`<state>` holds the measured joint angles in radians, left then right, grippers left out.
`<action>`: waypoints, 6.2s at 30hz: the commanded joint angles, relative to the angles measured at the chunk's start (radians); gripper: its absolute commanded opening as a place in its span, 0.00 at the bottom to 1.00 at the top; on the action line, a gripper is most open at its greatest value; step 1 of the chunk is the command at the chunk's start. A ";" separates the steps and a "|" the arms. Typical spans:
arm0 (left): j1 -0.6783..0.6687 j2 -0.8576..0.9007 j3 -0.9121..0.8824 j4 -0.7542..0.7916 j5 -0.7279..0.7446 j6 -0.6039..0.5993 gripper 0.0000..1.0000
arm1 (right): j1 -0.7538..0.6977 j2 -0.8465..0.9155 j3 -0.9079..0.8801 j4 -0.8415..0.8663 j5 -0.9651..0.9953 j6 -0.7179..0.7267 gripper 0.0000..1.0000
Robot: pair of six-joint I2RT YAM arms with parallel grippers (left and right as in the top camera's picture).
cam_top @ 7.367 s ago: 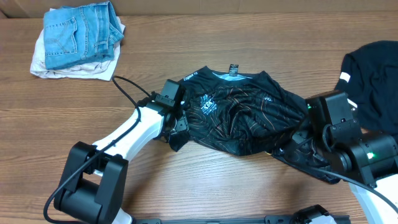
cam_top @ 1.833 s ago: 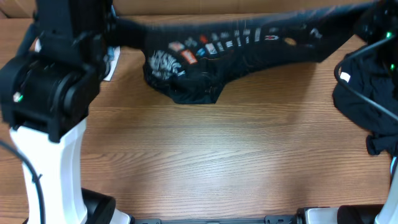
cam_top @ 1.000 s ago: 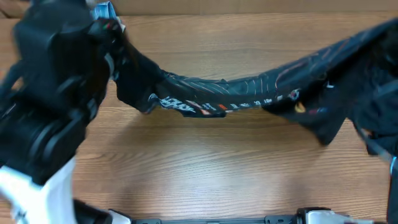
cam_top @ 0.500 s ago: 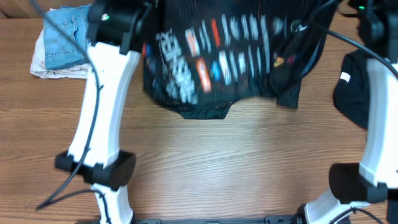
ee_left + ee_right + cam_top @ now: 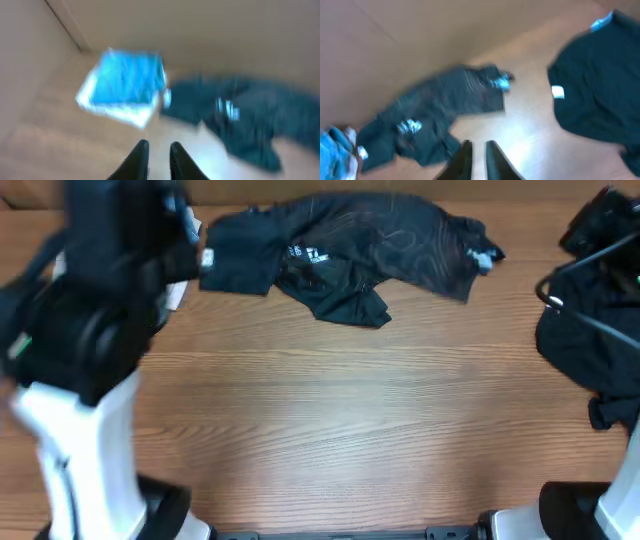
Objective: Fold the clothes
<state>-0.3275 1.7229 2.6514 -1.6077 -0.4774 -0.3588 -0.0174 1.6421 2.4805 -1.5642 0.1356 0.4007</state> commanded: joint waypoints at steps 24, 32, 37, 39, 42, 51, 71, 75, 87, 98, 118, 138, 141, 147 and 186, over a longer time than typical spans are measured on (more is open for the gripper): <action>0.177 0.657 -0.047 -0.035 0.457 -0.103 0.46 | -0.008 0.434 -0.020 0.061 -0.011 0.022 0.75; 0.211 0.787 -0.047 -0.012 0.482 -0.121 0.48 | -0.036 0.632 -0.020 0.127 -0.083 0.022 0.77; 0.211 0.868 -0.047 0.050 0.509 -0.148 0.53 | -0.044 0.686 -0.021 0.177 -0.093 -0.016 0.83; 0.211 0.905 -0.047 0.097 0.552 -0.156 0.54 | -0.044 0.697 -0.021 0.200 -0.093 -0.016 0.93; 0.212 0.942 -0.047 0.151 0.576 -0.178 0.54 | -0.044 0.708 -0.021 0.214 -0.093 -0.016 1.00; 0.220 0.972 -0.047 0.233 0.501 -0.435 0.48 | -0.044 0.759 -0.027 0.219 -0.093 -0.015 1.00; 0.245 0.972 -0.047 0.299 0.456 -0.795 0.49 | -0.044 0.812 -0.040 0.205 -0.094 0.023 1.00; 0.252 0.972 -0.047 0.304 0.444 -0.801 0.49 | -0.044 0.812 -0.040 0.204 -0.094 0.023 1.00; 0.266 1.009 -0.047 0.299 0.445 -0.816 0.50 | -0.045 0.814 -0.040 0.243 -0.093 0.118 1.00; 0.270 1.071 -0.048 0.270 0.452 -0.816 0.50 | -0.045 0.827 -0.051 0.237 -0.093 0.128 1.00; 0.270 1.077 -0.048 0.276 0.426 -0.778 0.36 | -0.045 0.829 -0.355 0.535 -0.138 0.204 0.84; 0.270 1.077 -0.048 0.274 0.425 -0.700 0.04 | -0.045 0.829 -0.367 0.438 -0.099 0.263 0.04; 0.270 1.077 -0.047 0.270 0.425 -0.680 0.04 | -0.045 0.829 -0.366 0.426 -0.081 0.262 0.04; 0.270 1.075 -0.017 0.195 0.414 -0.681 0.04 | -0.045 0.805 -0.357 0.383 -0.066 0.263 0.04; 0.391 1.181 0.208 0.166 0.524 -0.449 0.73 | -0.045 0.689 -0.357 0.287 0.051 0.299 0.04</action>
<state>0.0715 2.8487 2.8544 -1.4437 0.0128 -0.8341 -0.0582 2.3707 2.1201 -1.2800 0.1650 0.7097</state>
